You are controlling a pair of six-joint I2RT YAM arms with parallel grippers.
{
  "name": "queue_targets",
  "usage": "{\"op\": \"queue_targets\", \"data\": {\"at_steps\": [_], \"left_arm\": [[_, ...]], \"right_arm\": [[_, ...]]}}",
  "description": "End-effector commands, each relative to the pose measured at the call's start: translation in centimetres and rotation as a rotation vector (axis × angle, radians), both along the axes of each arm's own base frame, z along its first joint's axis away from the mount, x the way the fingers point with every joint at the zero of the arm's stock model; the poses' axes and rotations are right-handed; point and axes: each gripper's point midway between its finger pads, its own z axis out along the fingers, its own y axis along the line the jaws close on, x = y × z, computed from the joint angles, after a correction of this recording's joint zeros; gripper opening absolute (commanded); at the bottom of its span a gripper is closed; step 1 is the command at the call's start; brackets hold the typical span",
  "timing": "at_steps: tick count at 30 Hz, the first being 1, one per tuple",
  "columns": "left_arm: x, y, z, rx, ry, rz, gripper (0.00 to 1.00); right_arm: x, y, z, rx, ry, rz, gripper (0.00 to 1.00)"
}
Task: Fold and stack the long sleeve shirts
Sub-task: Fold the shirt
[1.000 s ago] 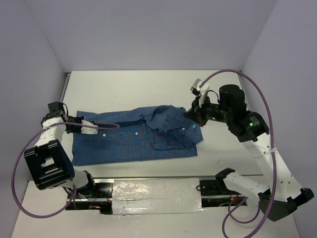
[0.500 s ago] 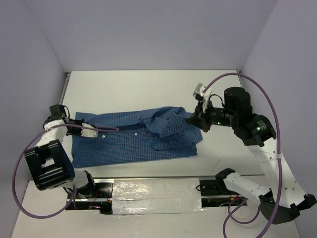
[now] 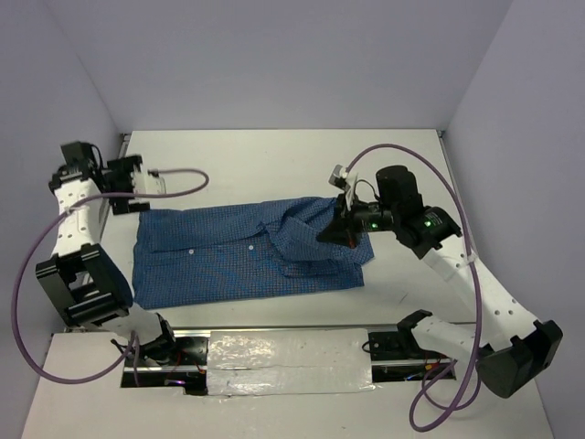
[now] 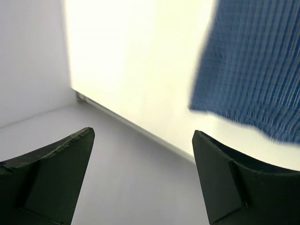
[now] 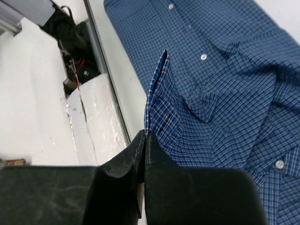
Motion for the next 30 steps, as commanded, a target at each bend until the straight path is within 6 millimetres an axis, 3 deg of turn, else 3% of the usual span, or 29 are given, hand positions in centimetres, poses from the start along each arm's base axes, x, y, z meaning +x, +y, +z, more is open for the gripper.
{"op": "queue_targets", "data": {"at_steps": [1, 2, 3, 4, 5, 6, 9, 11, 16, 18, 20, 24, 30], "left_arm": [[-2.2, -10.9, 5.1, -0.479, 0.114, -0.053, 0.99], [-2.1, -13.2, 6.3, -0.513, 0.113, -0.062, 0.99], [-2.9, -17.9, 6.5, -0.606, 0.213, -0.043, 0.99], [-3.4, -20.2, 6.9, -0.637, 0.237, -0.061, 0.99], [-4.2, -22.5, 7.4, -0.669, 0.262, -0.105, 1.00], [-6.3, -26.7, 8.0, -0.749, 0.353, -0.197, 0.99], [-9.4, -32.0, 8.7, -0.849, 0.547, -0.299, 0.99], [-9.9, -34.7, 8.4, -0.849, 0.595, -0.348, 0.99], [-7.6, -38.2, 7.0, -0.802, 0.595, -0.320, 0.99], [-7.3, -39.2, 7.7, -0.826, 0.587, -0.342, 0.99], [-7.5, -40.3, 8.4, -0.825, 0.584, -0.415, 0.99], [-8.6, -41.9, 7.6, -0.769, 0.592, -0.463, 0.99], [-9.3, -42.4, 7.4, -0.769, 0.625, -0.506, 0.98]], "right_arm": [[2.1, 1.7, 2.0, 0.075, -0.083, -0.015, 0.00], [2.8, 2.1, 2.0, 0.086, -0.085, -0.016, 0.00], [3.0, 2.4, 2.1, 0.095, -0.085, -0.010, 0.00], [3.6, 2.7, 1.8, 0.095, -0.079, -0.011, 0.00], [3.9, 3.0, 2.0, 0.103, -0.091, -0.006, 0.00], [4.2, 3.1, 2.2, 0.105, -0.101, -0.001, 0.00], [5.0, 3.5, 1.8, 0.087, -0.118, 0.014, 0.00], [4.9, 3.6, 1.3, 0.081, -0.109, 0.034, 0.00], [3.9, 3.9, 1.1, 0.109, -0.104, 0.093, 0.00], [3.7, 3.9, 0.7, 0.105, -0.101, 0.099, 0.00], [3.7, 3.7, 0.4, 0.096, -0.104, 0.097, 0.00], [3.5, 3.7, 0.0, 0.101, -0.103, 0.103, 0.00], [3.4, 3.6, -0.3, 0.095, -0.110, 0.103, 0.00]]}}
